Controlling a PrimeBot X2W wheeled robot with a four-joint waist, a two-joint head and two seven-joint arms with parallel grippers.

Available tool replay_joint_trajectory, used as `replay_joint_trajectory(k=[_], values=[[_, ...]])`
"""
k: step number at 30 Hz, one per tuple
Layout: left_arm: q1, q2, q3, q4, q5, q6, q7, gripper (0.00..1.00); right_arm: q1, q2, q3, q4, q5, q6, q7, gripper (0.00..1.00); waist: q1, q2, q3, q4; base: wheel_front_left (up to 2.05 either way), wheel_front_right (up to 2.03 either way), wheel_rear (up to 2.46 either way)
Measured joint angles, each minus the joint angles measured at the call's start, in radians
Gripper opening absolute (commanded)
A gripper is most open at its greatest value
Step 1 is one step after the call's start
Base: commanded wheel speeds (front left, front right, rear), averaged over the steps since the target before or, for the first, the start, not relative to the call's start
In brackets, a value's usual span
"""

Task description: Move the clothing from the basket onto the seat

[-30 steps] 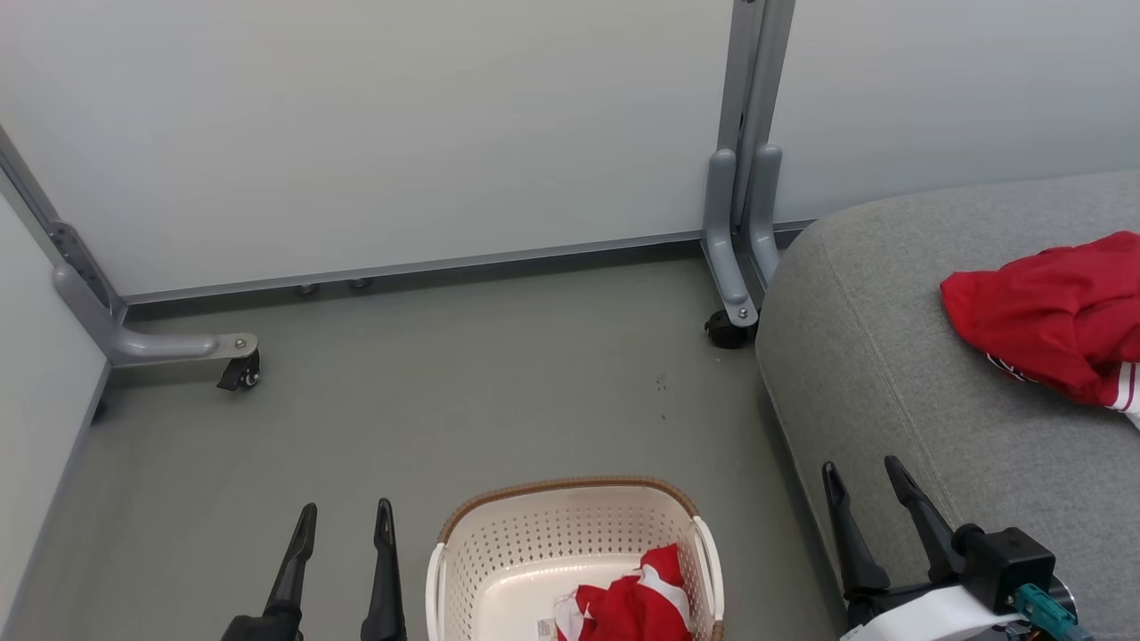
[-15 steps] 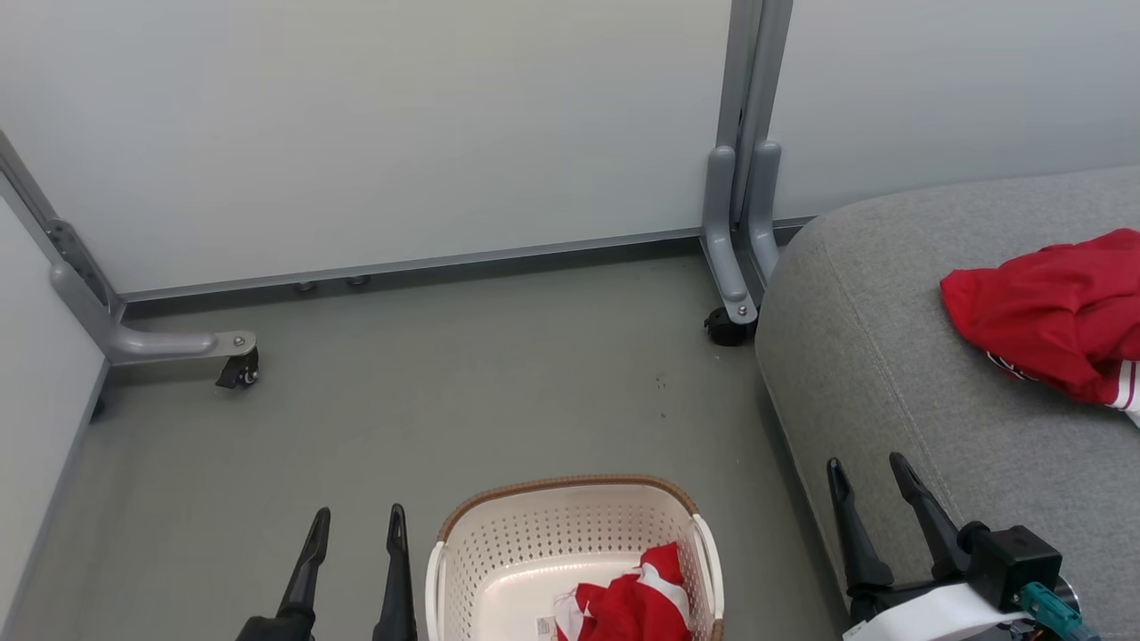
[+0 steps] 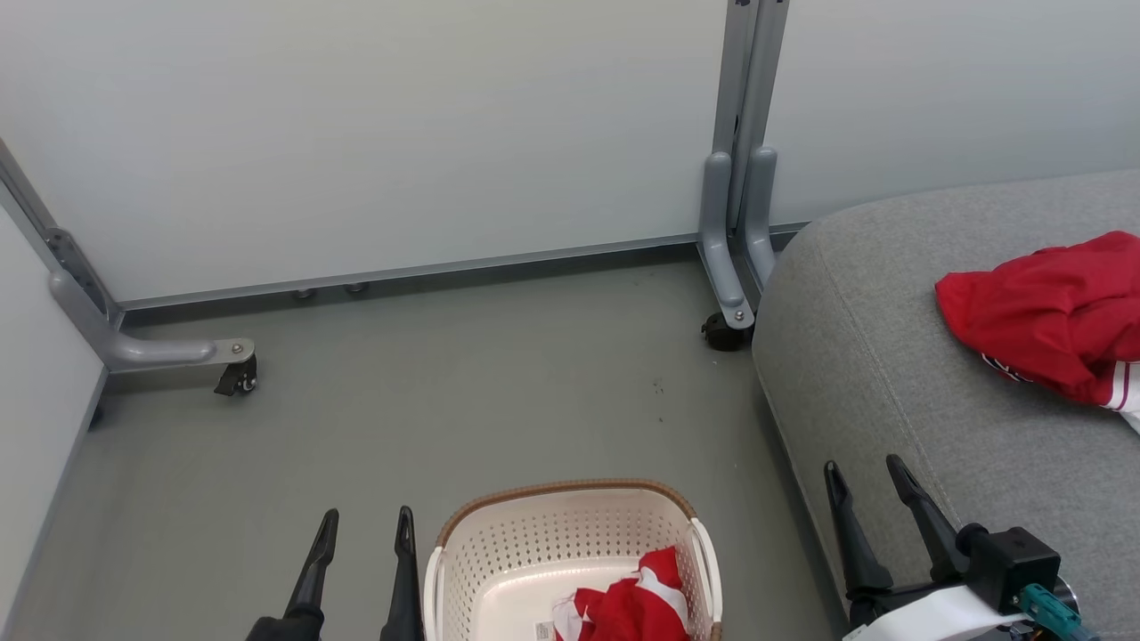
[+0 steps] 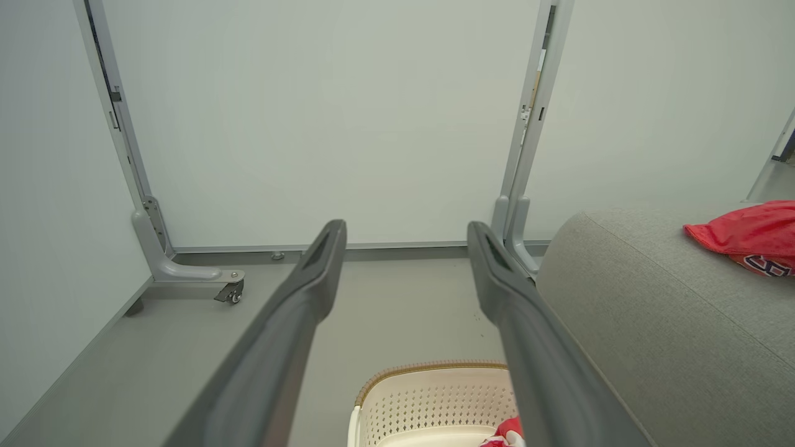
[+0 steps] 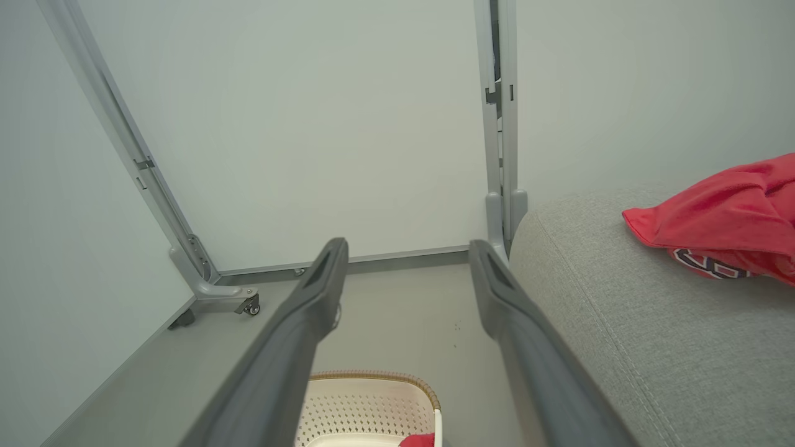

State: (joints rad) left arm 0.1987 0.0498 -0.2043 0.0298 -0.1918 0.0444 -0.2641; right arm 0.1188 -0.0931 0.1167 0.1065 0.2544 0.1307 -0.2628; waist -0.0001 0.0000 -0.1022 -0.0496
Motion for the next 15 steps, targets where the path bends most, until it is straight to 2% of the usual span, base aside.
replay_joint_trajectory(k=[15], values=[[0.000, 0.000, -0.003, -0.003, 0.000, 0.000, 0.000, 1.00, 0.000, -0.009, 0.014, -0.011, 0.002, 0.000, 0.000, 1.00, 0.0000, 0.0000, 0.024, -0.008, 0.00, 0.00, 0.00]])
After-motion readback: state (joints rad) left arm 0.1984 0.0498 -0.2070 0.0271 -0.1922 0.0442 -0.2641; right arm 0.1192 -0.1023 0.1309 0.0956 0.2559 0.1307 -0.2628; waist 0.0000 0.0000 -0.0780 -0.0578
